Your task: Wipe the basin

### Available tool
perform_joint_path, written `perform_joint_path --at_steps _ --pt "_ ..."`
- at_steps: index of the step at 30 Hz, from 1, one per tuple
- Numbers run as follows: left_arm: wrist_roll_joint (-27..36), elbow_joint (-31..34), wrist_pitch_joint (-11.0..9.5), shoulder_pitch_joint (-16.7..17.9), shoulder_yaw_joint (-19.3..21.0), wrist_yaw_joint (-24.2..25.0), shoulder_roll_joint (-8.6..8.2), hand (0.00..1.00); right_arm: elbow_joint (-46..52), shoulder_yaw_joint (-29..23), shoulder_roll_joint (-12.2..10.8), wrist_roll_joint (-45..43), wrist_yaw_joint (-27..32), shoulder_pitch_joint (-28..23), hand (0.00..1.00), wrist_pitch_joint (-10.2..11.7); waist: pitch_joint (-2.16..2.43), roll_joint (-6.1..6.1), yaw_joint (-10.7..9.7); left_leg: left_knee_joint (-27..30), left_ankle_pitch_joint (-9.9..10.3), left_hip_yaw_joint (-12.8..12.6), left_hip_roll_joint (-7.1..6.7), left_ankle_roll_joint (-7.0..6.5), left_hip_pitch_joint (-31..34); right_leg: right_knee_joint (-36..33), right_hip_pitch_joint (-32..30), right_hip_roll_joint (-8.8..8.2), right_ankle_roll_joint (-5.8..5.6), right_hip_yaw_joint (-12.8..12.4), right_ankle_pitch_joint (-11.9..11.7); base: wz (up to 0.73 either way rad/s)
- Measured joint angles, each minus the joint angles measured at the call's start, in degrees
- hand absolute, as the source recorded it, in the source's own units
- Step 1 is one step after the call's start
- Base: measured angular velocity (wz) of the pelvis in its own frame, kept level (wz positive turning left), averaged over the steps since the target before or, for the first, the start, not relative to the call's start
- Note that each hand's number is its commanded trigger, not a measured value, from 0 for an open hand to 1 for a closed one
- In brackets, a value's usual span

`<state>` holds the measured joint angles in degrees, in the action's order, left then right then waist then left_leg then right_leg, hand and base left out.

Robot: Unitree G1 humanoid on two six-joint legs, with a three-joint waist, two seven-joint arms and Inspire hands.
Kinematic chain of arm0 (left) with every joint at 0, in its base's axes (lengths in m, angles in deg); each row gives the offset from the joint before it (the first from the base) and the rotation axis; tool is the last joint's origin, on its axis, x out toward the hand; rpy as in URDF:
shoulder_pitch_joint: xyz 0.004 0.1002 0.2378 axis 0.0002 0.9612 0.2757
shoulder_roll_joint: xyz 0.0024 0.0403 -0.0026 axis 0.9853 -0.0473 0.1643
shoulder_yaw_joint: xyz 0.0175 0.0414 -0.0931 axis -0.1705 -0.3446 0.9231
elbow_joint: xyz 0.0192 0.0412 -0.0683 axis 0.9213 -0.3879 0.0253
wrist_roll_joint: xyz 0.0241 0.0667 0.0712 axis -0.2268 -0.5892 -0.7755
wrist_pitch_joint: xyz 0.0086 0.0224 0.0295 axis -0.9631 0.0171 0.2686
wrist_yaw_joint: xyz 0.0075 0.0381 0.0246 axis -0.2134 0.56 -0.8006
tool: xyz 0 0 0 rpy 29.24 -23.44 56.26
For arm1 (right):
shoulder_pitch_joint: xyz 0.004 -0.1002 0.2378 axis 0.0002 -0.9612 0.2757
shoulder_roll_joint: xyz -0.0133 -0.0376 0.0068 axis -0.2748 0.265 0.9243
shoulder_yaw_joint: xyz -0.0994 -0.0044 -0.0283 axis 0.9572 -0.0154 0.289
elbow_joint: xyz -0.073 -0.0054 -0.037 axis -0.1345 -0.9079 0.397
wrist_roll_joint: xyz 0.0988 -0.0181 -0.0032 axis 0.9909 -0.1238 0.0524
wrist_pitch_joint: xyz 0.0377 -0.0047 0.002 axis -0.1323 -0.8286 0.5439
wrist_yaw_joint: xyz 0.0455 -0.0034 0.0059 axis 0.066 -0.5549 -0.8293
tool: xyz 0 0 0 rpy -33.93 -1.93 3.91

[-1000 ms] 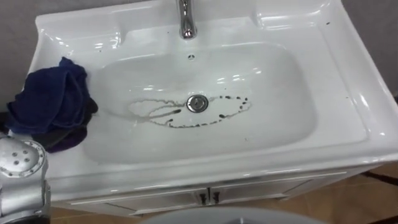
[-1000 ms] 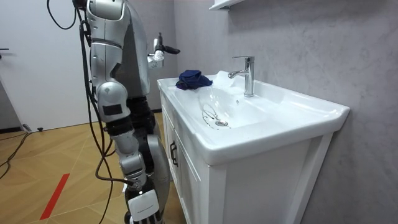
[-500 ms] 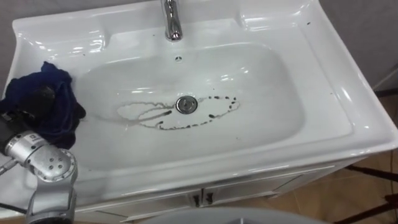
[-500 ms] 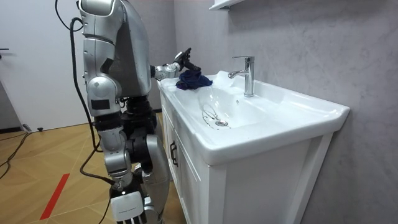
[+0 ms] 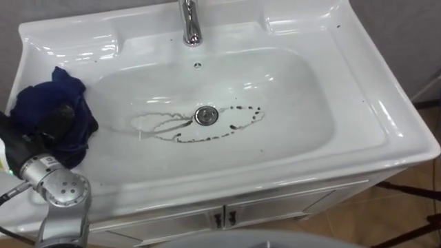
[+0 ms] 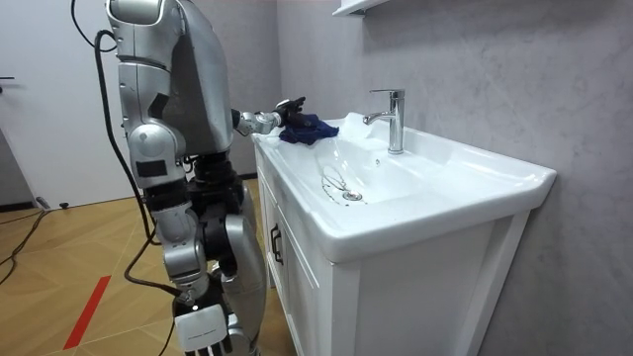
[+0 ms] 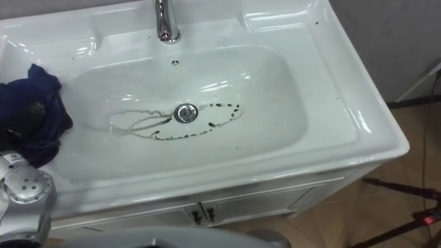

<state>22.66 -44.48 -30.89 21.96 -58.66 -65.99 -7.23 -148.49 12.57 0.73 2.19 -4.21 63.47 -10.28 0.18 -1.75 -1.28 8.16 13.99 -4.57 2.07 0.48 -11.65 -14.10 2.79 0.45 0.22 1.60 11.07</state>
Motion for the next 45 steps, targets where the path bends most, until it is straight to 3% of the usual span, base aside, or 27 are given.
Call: perform_joint_path --at_steps 11,18,26,36,40,45 --pt "-4.9 2.1 0.0 0.0 0.0 -0.1 -0.01 0.0 0.3 -0.1 0.0 0.1 0.1 0.6 0.0 0.4 0.08 0.01 -0.2 -0.4 0.0 0.1 0.4 -0.01 0.1 0.3 -0.1 0.37 0.23 0.1 -0.2 0.0" --pt "-11.2 3.4 0.0 -0.1 -1.3 0.1 0.0 0.0 0.2 -0.1 0.0 0.2 0.1 0.6 0.0 1.1 -0.19 -0.45 -0.3 -0.3 0.0 0.1 0.41 -0.01 -0.2 0.5 0.3 0.38 0.22 0.1 -0.2 0.0" --pt "-11.8 3.9 0.0 -0.1 -3.5 1.2 -0.01 0.0 -0.3 0.0 0.0 0.3 -0.1 0.5 0.0 1.3 -0.51 -0.49 -0.4 -0.4 0.0 0.0 0.38 -0.01 0.0 0.5 0.0 0.42 0.22 -0.2 -0.2 0.0" --pt "-12.8 -1.2 0.0 0.0 -3.5 2.4 -0.07 0.0 0.0 0.0 0.1 0.2 -1.1 0.9 0.0 1.1 -0.37 0.03 -0.4 -0.4 0.0 -0.1 0.38 -0.01 0.5 0.4 -0.7 0.51 0.22 -0.5 -0.2 -0.02" --pt "-13.1 -3.3 0.0 0.0 -3.5 2.5 -0.07 0.0 0.0 0.0 0.0 0.1 -0.7 1.1 0.0 0.0 -0.25 0.16 -0.4 -0.4 0.0 -0.1 0.39 -0.01 0.3 0.5 -0.4 0.51 0.22 -0.4 -0.2 0.0" --pt "-14.8 -6.1 0.6 -0.1 -3.9 2.6 -0.06 0.0 0.5 0.0 0.0 0.3 0.1 0.7 0.0 -0.5 0.0 -0.25 -0.4 -0.4 0.0 -0.3 0.39 0.0 -0.5 0.6 0.3 0.54 0.22 -0.6 -0.2 -0.01"
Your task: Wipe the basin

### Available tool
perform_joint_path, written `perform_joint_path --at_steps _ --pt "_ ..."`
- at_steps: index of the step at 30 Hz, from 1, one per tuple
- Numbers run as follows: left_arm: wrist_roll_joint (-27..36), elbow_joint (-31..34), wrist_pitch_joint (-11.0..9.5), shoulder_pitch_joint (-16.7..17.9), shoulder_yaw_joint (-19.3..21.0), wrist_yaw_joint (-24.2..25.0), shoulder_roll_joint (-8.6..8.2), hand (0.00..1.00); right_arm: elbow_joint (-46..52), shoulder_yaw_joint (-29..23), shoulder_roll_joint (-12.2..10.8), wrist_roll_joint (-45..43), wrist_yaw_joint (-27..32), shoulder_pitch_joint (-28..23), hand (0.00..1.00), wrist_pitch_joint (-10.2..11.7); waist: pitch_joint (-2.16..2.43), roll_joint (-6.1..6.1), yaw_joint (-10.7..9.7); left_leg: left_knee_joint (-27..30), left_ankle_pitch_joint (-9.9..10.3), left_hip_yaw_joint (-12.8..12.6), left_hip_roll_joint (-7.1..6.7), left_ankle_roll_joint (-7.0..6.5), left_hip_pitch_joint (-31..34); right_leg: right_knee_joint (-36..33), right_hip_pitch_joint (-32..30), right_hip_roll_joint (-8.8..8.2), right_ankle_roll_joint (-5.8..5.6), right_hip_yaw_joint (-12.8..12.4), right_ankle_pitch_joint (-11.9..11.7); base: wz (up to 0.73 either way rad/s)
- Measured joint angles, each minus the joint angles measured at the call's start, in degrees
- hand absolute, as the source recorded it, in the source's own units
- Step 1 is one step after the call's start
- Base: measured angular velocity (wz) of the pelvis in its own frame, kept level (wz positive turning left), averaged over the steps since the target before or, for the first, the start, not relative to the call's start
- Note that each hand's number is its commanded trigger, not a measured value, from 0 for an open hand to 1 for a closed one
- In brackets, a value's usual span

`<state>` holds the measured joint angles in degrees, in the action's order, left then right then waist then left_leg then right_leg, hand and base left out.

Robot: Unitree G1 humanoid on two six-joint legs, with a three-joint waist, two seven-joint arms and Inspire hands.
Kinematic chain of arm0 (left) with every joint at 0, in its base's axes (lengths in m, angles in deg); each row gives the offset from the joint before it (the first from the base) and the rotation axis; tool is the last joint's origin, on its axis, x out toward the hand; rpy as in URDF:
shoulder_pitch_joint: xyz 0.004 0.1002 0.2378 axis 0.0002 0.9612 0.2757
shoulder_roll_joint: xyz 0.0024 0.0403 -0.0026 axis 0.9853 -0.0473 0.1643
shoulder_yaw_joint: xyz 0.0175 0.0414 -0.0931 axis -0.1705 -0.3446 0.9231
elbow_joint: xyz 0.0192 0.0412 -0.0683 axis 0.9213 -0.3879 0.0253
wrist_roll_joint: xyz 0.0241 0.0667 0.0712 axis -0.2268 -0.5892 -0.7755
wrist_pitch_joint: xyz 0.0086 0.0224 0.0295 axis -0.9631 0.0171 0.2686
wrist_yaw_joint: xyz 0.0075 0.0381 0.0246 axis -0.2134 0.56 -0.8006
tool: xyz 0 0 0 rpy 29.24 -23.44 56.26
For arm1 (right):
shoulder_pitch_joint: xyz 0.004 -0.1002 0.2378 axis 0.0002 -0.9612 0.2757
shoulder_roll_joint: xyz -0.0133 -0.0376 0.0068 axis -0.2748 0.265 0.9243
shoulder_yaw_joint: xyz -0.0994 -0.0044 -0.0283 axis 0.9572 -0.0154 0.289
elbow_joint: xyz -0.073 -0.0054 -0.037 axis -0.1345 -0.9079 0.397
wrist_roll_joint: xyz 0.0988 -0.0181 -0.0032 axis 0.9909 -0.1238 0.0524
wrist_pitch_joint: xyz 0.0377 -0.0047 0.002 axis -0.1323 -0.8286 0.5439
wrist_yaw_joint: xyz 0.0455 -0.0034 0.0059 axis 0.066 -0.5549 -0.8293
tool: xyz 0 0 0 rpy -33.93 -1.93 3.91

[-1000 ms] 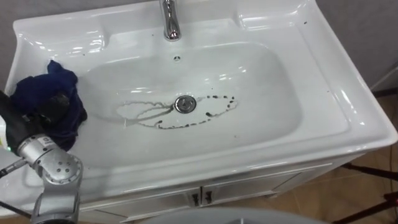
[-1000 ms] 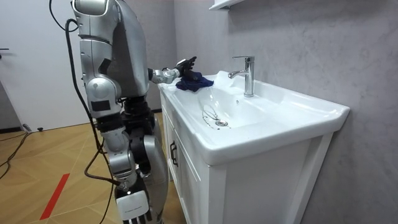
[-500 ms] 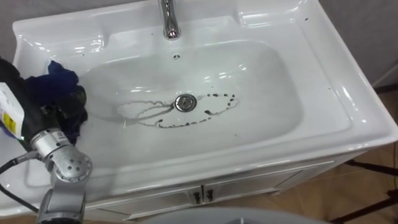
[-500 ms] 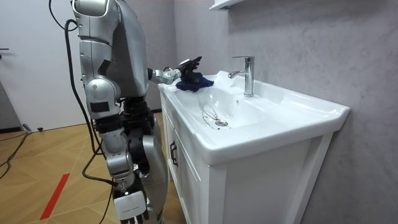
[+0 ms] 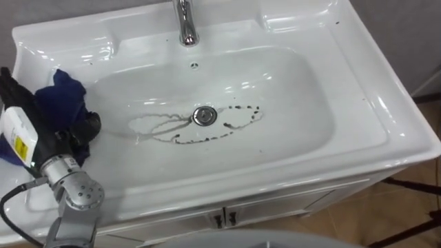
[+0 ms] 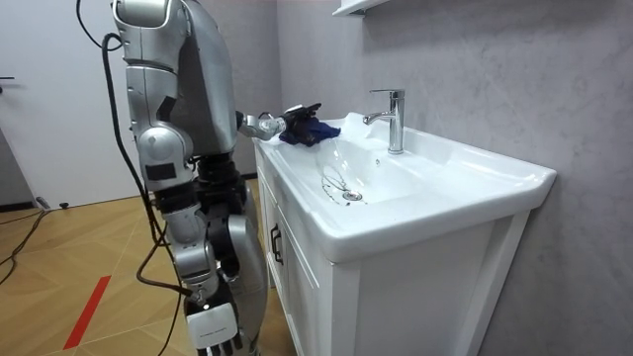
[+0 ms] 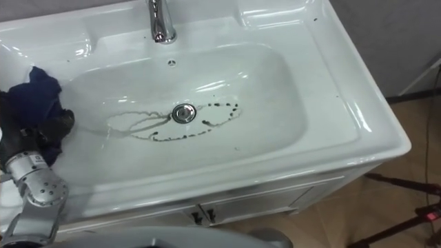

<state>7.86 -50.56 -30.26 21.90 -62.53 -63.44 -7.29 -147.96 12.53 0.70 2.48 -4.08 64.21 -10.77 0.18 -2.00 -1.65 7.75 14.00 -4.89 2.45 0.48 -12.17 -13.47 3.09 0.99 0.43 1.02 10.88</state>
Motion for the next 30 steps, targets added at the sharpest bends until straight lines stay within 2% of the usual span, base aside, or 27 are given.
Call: perform_joint_path --at_steps 7,15,16,17,18,19,26,30 --pt "-2.6 -2.1 2.4 -0.6 0.1 0.2 0.02 0.0 0.7 -0.1 0.0 0.0 0.1 -0.4 0.0 -1.9 0.15 -0.48 0.1 -0.1 0.0 -1.1 0.0 0.0 -0.5 -0.2 0.0 0.09 -0.01 -0.9 0.0 -0.07" --pt "-5.1 -5.9 4.5 -1.9 0.0 1.0 0.3 0.0 0.7 -0.2 0.0 -0.2 0.9 -0.3 0.0 -2.1 0.34 -0.91 -0.8 0.0 0.0 -1.2 -0.04 0.0 -0.8 -0.8 0.0 0.08 -0.01 -1.1 0.0 -0.01" --pt "-5.9 -6.7 4.9 -2.3 0.1 1.3 0.43 0.47 0.7 -0.2 0.0 -0.2 1.0 -0.3 0.0 -2.1 0.32 -1.0 -0.8 -0.1 0.0 -1.3 -0.04 0.0 -1.1 -1.1 0.1 0.11 0.0 -1.2 0.0 -0.04" --pt "-6.3 -7.4 5.1 -2.6 0.1 1.3 0.49 0.47 0.7 -0.2 0.0 -0.2 1.1 -0.3 0.0 -2.2 0.32 -1.09 -0.8 -0.1 0.0 -1.3 -0.04 0.0 -1.3 -1.2 0.1 0.14 0.02 -1.3 0.0 -0.08" --pt "-6.9 -9.1 5.2 -3.3 0.1 1.5 0.59 0.84 0.5 -0.3 0.1 -0.2 1.2 0.0 0.0 -2.7 0.31 -1.31 -0.9 -0.1 0.0 -1.3 -0.07 0.0 -1.5 -1.2 0.3 0.15 0.0 -1.5 0.1 -0.07" --pt "-7.7 -10.4 5.3 -3.9 0.3 1.9 0.66 1.0 0.2 -0.6 0.2 -0.3 1.1 0.4 0.0 -3.2 0.3 -1.39 -1.0 -0.1 0.0 -1.3 -0.11 -0.01 -1.4 -1.3 0.1 0.14 -0.01 -1.6 0.1 -0.07" --pt "-8.7 -12.0 5.3 -4.8 0.7 4.2 1.42 1.0 -0.2 -1.1 0.2 -2.5 -0.1 1.1 0.0 -5.2 0.39 -1.48 -1.0 -0.4 0.0 -1.5 -0.09 -0.01 -1.3 -1.4 -0.1 0.28 -0.06 -1.8 0.0 -0.01" --pt "-8.7 -12.0 5.3 -4.8 0.8 4.4 1.91 1.0 0.0 -1.2 0.2 -3.2 -0.1 1.1 0.0 -6.1 0.63 -1.55 -1.0 -0.5 0.0 -1.7 -0.08 -0.02 -1.3 -1.3 -0.1 0.34 -0.1 -1.9 -0.1 -0.01"
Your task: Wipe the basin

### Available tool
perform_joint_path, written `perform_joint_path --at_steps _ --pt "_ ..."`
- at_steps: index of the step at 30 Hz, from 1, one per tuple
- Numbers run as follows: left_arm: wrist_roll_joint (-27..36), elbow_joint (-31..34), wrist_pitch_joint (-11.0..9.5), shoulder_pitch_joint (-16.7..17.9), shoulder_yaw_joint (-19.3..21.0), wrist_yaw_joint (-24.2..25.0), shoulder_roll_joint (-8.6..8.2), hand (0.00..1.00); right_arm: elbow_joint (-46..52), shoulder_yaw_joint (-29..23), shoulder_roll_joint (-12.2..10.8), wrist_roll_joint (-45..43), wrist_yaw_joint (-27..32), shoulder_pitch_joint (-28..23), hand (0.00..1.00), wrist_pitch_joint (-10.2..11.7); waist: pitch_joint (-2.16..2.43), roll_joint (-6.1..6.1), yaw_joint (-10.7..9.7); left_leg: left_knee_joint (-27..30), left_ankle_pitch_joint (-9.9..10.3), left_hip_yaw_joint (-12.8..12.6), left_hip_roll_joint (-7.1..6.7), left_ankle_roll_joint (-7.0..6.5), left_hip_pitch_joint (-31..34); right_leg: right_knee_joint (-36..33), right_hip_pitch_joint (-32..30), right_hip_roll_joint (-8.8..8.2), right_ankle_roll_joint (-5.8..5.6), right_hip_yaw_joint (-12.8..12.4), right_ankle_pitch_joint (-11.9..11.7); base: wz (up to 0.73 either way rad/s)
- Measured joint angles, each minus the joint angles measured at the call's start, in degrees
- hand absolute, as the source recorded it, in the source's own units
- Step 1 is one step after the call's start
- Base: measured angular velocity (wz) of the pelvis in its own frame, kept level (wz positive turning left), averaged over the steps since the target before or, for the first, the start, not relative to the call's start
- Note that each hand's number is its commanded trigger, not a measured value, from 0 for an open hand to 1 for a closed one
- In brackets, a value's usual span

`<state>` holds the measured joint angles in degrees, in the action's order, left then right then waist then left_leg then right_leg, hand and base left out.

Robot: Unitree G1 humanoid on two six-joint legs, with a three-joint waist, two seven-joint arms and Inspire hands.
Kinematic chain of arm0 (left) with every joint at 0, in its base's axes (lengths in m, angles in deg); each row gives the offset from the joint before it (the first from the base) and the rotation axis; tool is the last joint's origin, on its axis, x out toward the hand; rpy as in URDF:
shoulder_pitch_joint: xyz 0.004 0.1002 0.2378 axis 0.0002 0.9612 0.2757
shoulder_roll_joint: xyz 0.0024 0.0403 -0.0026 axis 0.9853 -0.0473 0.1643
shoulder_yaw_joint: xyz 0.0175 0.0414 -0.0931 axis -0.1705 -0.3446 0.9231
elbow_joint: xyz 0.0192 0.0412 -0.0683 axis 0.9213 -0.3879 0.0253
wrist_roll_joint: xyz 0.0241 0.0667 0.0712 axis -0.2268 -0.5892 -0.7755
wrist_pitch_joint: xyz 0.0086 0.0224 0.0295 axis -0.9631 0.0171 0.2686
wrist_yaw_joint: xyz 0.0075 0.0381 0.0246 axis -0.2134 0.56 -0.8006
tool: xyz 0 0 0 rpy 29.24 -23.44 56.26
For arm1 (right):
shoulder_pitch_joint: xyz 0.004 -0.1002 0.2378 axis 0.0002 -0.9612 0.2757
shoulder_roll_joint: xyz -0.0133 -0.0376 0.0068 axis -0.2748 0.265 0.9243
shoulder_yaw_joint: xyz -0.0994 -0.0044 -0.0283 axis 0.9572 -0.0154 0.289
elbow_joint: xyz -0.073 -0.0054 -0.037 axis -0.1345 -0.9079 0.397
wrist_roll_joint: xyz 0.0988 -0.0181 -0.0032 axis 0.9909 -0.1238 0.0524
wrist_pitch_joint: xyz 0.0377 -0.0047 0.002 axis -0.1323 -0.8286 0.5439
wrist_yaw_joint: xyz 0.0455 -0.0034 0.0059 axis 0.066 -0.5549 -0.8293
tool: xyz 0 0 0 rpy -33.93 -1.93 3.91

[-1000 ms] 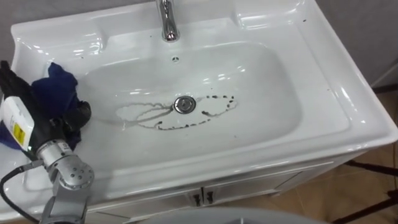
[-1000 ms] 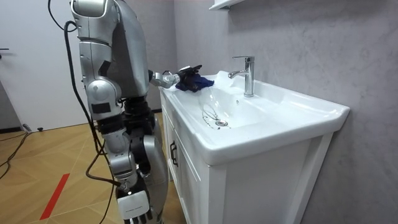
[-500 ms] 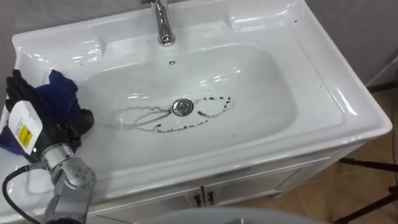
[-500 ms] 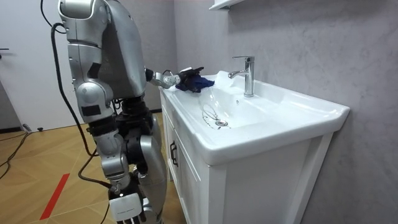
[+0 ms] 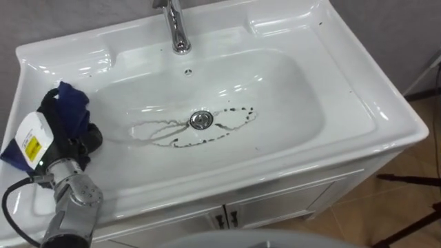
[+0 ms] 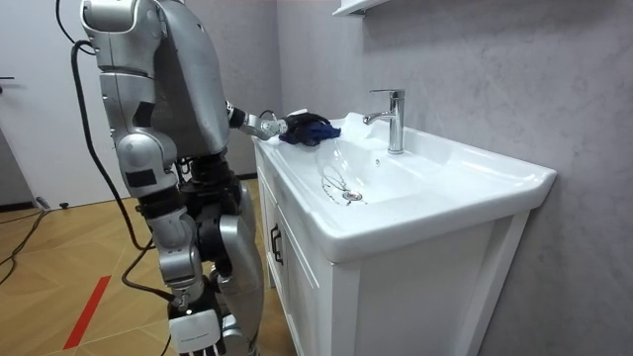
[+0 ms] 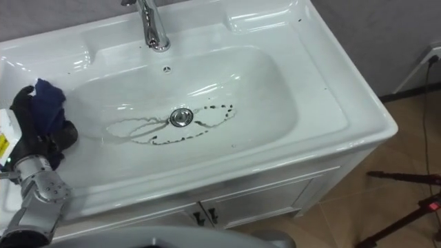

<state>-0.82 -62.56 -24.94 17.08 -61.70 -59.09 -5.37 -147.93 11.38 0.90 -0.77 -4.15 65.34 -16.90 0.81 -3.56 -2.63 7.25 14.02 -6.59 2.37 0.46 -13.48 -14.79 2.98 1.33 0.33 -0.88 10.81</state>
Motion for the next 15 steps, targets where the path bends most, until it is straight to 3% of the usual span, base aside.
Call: perform_joint_path --at_steps 3,15 --pt "0.0 -0.1 0.0 -0.1 0.4 0.0 0.22 1.0 0.2 0.0 0.0 -1.3 0.0 0.1 0.0 -0.4 0.35 -0.16 0.0 0.0 0.0 -0.4 0.01 0.0 -0.1 0.1 0.0 0.01 0.0 -0.2 0.0 -0.04" --pt "0.7 -0.2 0.0 -0.1 2.1 1.4 0.25 1.0 0.4 -0.7 0.0 -3.6 0.2 0.9 0.0 -2.2 0.48 -0.35 0.0 0.3 0.0 -1.2 0.0 0.0 -0.3 0.1 0.1 -0.06 -0.01 -0.3 0.0 -0.02"
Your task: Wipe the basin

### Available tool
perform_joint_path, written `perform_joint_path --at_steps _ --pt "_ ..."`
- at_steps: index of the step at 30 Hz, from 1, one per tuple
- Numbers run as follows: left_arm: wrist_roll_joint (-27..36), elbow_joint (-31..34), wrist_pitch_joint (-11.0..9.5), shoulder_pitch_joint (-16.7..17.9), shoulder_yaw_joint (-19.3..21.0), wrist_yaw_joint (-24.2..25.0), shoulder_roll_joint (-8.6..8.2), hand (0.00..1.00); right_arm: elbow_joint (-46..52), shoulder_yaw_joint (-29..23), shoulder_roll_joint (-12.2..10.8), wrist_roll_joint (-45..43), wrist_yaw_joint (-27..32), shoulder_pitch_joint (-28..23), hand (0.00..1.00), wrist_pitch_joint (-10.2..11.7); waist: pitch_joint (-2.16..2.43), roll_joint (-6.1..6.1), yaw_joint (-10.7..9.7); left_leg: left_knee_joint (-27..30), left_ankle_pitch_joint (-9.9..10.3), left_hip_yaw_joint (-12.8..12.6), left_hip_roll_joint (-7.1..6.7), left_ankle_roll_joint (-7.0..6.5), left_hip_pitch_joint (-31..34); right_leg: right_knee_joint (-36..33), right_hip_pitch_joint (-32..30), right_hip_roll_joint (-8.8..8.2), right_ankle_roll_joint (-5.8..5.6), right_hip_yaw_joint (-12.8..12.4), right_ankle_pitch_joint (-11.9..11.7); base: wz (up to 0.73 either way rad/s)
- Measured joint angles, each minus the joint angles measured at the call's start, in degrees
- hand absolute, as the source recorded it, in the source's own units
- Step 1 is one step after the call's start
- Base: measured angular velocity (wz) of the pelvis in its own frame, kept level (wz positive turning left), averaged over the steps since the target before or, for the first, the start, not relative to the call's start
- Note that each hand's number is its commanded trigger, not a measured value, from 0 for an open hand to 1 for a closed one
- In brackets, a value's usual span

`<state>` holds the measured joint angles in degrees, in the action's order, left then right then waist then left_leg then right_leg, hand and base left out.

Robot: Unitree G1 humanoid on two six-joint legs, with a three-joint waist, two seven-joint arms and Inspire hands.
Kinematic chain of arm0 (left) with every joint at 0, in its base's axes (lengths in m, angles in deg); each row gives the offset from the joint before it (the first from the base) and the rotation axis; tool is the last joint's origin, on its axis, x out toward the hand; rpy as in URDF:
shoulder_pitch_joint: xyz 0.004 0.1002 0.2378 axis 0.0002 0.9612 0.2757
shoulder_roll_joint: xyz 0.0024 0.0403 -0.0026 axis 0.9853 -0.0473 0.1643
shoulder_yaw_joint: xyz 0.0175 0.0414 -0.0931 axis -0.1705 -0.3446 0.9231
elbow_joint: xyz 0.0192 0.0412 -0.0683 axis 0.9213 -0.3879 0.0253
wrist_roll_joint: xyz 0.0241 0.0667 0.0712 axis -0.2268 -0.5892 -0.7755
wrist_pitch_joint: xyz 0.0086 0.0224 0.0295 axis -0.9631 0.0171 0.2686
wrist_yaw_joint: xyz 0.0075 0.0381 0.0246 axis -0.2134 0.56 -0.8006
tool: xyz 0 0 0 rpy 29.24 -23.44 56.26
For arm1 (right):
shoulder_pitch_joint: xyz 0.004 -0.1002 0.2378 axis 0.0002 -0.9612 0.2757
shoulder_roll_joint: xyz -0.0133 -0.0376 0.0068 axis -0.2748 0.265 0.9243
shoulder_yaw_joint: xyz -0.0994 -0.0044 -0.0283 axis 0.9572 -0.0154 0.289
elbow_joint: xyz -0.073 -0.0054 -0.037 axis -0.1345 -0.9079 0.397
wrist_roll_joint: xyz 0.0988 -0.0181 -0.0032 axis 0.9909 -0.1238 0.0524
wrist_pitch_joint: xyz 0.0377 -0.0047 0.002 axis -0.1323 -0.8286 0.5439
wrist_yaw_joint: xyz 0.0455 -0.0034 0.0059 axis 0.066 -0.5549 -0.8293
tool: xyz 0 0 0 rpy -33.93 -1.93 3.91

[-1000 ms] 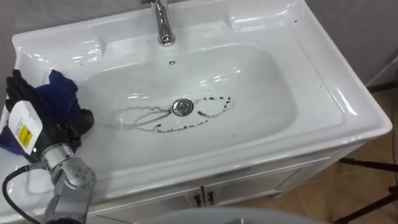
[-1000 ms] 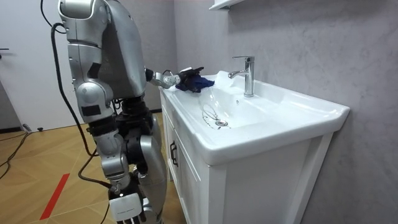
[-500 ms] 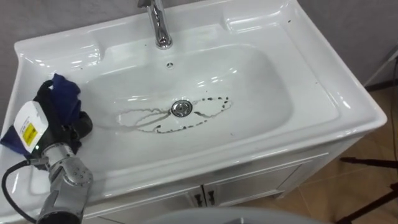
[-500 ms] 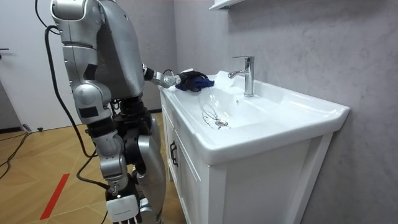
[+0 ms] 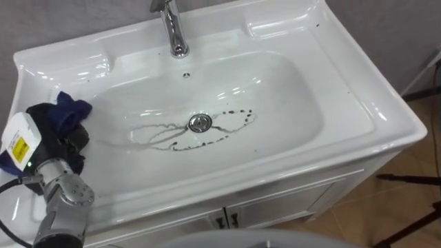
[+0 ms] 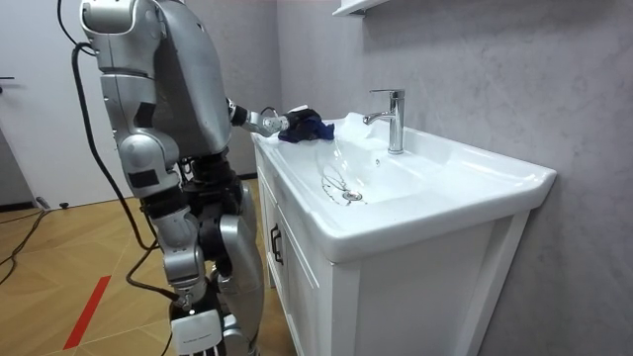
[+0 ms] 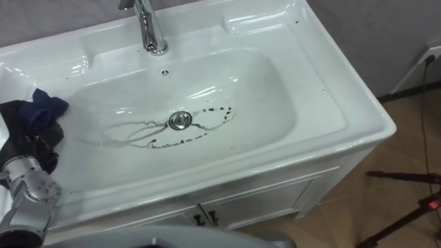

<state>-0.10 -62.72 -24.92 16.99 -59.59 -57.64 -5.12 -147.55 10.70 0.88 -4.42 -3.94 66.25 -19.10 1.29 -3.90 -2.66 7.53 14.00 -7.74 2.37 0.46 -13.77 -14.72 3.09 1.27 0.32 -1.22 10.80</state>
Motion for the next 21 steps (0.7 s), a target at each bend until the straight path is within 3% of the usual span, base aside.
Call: perform_joint_path --at_steps 14,21 --pt "-0.2 0.2 0.1 -0.5 0.4 1.3 0.26 1.0 0.0 0.1 0.0 0.4 -0.4 1.2 0.0 0.3 0.03 0.84 0.0 0.0 0.0 0.3 -0.09 0.0 -0.7 -0.1 0.8 -0.16 -0.06 0.2 0.1 0.01" --pt "0.6 3.7 1.1 -0.4 0.4 1.5 0.28 1.0 -0.4 0.2 0.0 1.5 0.4 2.3 0.0 2.6 -0.03 1.73 0.0 0.0 0.0 0.7 -0.07 0.0 -0.5 0.0 0.9 -0.23 -0.06 0.7 0.1 0.04"
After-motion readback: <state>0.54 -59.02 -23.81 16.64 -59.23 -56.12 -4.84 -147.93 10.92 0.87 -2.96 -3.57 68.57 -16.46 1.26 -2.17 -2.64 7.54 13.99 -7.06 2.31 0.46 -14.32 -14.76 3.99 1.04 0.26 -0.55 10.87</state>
